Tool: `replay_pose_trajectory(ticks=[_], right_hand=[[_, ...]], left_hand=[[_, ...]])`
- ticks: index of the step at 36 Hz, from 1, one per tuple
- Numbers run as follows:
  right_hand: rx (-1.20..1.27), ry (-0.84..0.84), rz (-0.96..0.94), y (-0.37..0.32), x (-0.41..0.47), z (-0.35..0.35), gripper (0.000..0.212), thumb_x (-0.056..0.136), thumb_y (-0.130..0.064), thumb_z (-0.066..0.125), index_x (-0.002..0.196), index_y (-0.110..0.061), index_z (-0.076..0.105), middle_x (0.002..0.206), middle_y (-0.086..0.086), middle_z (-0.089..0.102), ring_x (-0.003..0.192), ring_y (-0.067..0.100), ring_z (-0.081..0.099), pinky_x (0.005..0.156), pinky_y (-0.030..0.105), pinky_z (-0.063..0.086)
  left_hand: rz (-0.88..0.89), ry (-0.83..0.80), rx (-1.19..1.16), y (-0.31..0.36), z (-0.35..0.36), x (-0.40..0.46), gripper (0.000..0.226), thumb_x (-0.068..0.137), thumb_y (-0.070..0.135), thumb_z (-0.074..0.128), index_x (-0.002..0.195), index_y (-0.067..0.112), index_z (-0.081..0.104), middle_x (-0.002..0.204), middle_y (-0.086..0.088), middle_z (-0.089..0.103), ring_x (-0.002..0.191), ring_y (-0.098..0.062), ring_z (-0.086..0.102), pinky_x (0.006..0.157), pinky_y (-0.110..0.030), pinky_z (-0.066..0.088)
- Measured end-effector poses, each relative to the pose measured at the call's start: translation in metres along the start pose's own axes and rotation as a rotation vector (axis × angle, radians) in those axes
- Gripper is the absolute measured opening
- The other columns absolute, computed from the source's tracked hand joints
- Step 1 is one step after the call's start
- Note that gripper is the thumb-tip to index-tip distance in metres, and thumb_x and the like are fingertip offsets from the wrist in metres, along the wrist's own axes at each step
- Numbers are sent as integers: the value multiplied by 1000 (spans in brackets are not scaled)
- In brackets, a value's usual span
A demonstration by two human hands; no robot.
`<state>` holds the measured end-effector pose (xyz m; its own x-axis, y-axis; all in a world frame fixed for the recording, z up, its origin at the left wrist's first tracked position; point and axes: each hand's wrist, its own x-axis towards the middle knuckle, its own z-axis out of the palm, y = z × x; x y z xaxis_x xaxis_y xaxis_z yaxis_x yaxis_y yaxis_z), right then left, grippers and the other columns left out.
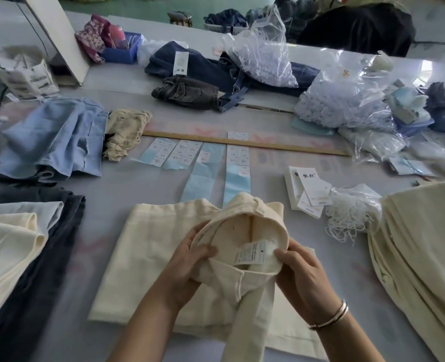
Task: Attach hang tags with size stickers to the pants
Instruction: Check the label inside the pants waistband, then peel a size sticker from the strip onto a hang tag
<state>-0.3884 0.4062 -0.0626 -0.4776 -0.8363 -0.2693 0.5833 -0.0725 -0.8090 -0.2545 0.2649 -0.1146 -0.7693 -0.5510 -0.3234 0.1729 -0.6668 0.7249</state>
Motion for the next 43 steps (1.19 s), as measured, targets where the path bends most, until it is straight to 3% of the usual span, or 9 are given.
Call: replay_pose_trajectory(ticks=[4, 9, 14, 19, 22, 25, 29, 34, 43], right_hand=[[-34, 42, 33, 2, 4, -9, 30, 72, -3, 48, 92, 9, 66, 90, 25, 65, 84, 30, 61, 74, 33, 54], [-29, 298, 117, 7, 11, -54, 26, 78, 4, 40, 86, 6, 64, 82, 21, 60, 74, 29, 58, 65, 36, 50], [-179, 739, 290, 12, 13, -156, 32, 86, 6, 34, 107, 13, 58, 72, 16, 52, 52, 22, 49, 51, 29, 43], [-443, 1006, 273, 5, 9, -240, 37, 92, 12, 31, 117, 8, 58, 61, 5, 39, 25, 4, 27, 30, 10, 23], [-707, 952, 182, -4, 27, -250, 29, 92, 6, 42, 111, 6, 63, 65, 8, 52, 44, 16, 43, 36, 14, 36], [-1142, 796, -22, -23, 57, -230, 22, 88, -1, 56, 105, -3, 70, 85, 8, 67, 74, 24, 59, 68, 28, 45], [-1432, 600, -182, -50, 113, -208, 25, 84, 1, 62, 108, 2, 69, 110, 20, 66, 103, 34, 60, 91, 34, 41], [-1688, 395, 6, -60, 182, -205, 50, 93, -20, 56, 138, -2, 44, 147, 17, 40, 137, 27, 37, 110, 27, 23], [-1802, 415, 78, -48, 210, -217, 27, 93, -27, 49, 110, -6, 53, 122, 17, 50, 114, 31, 47, 94, 38, 42]], left_hand=[[-60, 2, 13, -5, 4, 4, 57, 70, 1, 64, 126, 12, 57, 118, -18, 66, 102, -31, 66, 75, -35, 57], [-165, -138, 100, -29, 27, 6, 53, 76, 11, 68, 128, 17, 57, 123, -14, 64, 108, -29, 62, 88, -38, 53], [-292, -422, 632, -72, 57, 22, 33, 89, 31, 57, 122, 26, 57, 120, 13, 65, 112, 0, 58, 90, -15, 43], [-59, -242, 1343, -97, 41, 64, 44, 92, 37, 56, 135, 26, 49, 145, 3, 43, 133, -13, 41, 105, -16, 26], [-105, -178, 1801, -106, 16, 94, 84, 85, 58, 52, 152, 29, 9, 160, 1, -15, 147, -20, -16, 115, -51, -5], [-227, -161, 1942, -117, -6, 114, 111, 72, 73, 55, 148, 36, -17, 150, -3, -40, 138, -24, -36, 104, -66, -17], [-257, -174, 1966, -126, -17, 121, 120, 64, 79, 54, 140, 41, -32, 135, 2, -55, 126, -20, -49, 97, -65, -27], [-287, -179, 1958, -126, -20, 121, 123, 64, 79, 53, 122, 39, -48, 126, 6, -61, 116, -17, -57, 96, -63, -29], [-311, -192, 1967, -123, -15, 118, 122, 65, 77, 54, 128, 39, -43, 129, 3, -59, 111, -11, -62, 90, -56, -37]])
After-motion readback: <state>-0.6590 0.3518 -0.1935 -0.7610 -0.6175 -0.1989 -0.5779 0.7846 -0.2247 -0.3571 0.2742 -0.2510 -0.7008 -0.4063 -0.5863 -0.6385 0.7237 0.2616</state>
